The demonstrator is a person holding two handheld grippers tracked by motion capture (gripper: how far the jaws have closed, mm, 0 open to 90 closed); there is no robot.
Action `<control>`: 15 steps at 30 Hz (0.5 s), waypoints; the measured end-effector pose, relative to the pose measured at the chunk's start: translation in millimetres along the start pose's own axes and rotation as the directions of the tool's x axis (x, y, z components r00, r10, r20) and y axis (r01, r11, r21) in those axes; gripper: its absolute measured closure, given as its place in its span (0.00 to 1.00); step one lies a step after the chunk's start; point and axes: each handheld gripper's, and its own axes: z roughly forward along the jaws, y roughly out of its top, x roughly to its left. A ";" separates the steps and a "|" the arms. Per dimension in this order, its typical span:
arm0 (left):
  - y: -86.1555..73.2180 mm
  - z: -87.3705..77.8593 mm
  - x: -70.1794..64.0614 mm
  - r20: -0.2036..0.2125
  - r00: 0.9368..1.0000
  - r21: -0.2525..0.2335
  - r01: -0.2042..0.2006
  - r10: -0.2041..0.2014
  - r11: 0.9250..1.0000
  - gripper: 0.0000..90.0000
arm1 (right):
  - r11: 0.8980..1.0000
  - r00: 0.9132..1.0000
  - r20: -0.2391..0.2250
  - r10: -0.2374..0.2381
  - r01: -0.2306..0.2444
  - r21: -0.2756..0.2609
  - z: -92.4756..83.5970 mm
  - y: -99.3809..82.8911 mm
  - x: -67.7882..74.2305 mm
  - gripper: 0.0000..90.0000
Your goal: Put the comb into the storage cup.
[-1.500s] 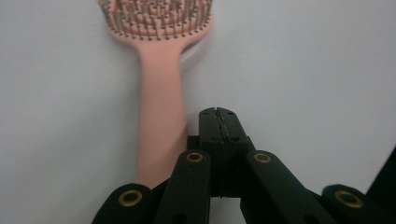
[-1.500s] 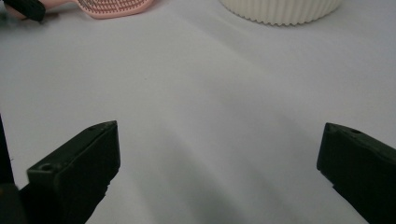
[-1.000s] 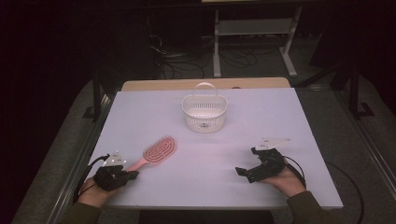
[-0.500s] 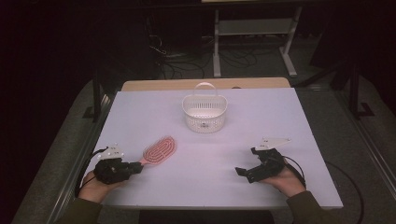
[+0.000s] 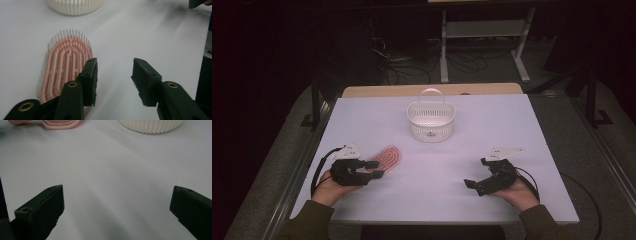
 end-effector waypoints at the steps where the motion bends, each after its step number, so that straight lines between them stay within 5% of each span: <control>1: 2.2 2.9 -0.4 0.007 1.000 -0.006 -0.002 0.002 1.000 0.57 | 1.000 1.000 0.000 0.001 -0.001 0.000 -0.1 0.0 -0.1 0.00; 5: 10.0 12.9 -2.4 0.017 0.999 -0.021 -0.039 0.040 0.999 0.46 | 1.000 1.000 -0.002 0.002 -0.002 -0.002 -0.6 0.0 -0.5 0.00; 15: 18.5 27.3 -1.7 0.048 0.997 -0.092 -0.051 0.056 0.994 0.11 | 1.000 1.000 -0.005 0.000 0.000 -0.002 -0.4 0.1 -0.2 0.00</control>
